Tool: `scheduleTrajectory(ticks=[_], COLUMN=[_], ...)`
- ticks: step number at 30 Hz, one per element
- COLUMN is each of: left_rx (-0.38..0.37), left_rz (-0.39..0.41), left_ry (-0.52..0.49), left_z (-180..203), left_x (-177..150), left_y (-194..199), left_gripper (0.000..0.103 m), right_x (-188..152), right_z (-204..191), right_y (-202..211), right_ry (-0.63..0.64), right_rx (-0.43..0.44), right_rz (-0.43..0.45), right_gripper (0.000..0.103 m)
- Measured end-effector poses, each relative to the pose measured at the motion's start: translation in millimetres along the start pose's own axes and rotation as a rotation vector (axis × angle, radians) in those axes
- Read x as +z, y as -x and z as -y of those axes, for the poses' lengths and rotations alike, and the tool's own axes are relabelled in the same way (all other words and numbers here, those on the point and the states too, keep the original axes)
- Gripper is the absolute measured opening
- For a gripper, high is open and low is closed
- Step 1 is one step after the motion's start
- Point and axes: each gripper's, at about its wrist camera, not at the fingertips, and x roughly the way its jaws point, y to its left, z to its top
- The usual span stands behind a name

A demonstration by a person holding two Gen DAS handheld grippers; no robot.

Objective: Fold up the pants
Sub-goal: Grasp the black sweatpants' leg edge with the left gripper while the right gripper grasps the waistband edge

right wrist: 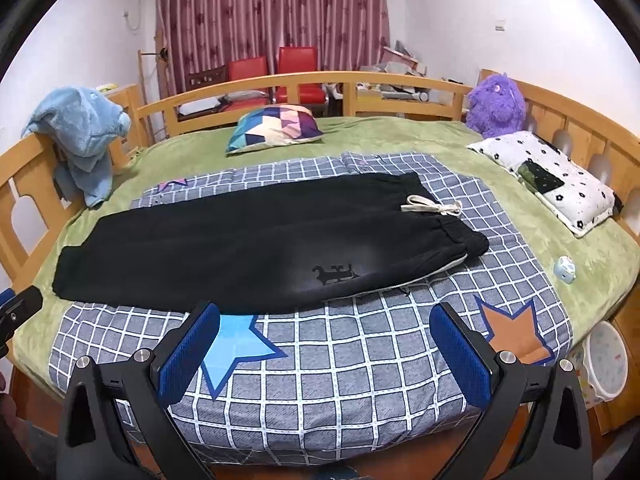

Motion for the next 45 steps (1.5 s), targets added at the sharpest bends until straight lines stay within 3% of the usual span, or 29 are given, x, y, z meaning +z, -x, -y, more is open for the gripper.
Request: scheduleTrajectory(ticks=[6, 12, 14, 15, 18, 20, 22, 26, 30, 34, 38, 41, 45], left_rx=[-0.005, -0.096, -0.086, -0.115, -0.087, -0.107, -0.086, -0.107, -0.116, -0.09, -0.101, -0.138, -0.113], left_rz=[-0.001, -0.008, -0.032, -0.013, -0.048, -0.064, -0.093, -0.145, -0.154, -0.164, -0.138, -0.134, -0.115], left_ry=[0.033, 0.118, 0.144, 0.137, 0.118, 0.149, 0.219, 0.36, 0.446, 0.515, 0.523, 0.592, 0.608], left_z=[-17, -43, -51, -55, -67, -80, -100, -138, -165, -184, -186, -188, -190], left_x=[-4, -9, -7, -7, -10, -16, -27, -42, -49, -51, -47, -41, -36], left_y=[-17, -44, -54, -58, -81, -99, -123, -163, -192, -220, -231, -240, -252], left_gripper=[0.103, 0.102, 0.102, 0.102, 0.102, 0.102, 0.101, 0.1, 0.1, 0.1, 0.1, 0.1, 0.087], right_x=[-4, -11, -18, -23, -34, -38, -39, -39, -44, -38, -34, -32, -29], right_z=[11, 18, 19, 20, 20, 25, 33, 58, 94, 115, 118, 120, 122], right_y=[-2, -37, -57, -70, -106, -124, -139, -165, -195, -214, -223, -232, -248], right_ry=[-0.041, -0.041, -0.055, -0.056, -0.018, -0.022, -0.038, -0.056, -0.159, -0.29, -0.338, -0.378, -0.438], right_rx=[0.016, 0.101, 0.095, 0.093, 0.093, 0.082, 0.103, 0.114, 0.091, 0.156, 0.188, 0.242, 0.286], right_rz=[0.096, 0.071, 0.043, 0.024, -0.038, -0.062, -0.097, -0.12, -0.155, -0.184, -0.164, -0.173, -0.182], right_gripper=[0.103, 0.103, 0.102, 0.102, 0.091, 0.085, 0.073, 0.071, 0.071, 0.071, 0.071, 0.071, 0.071])
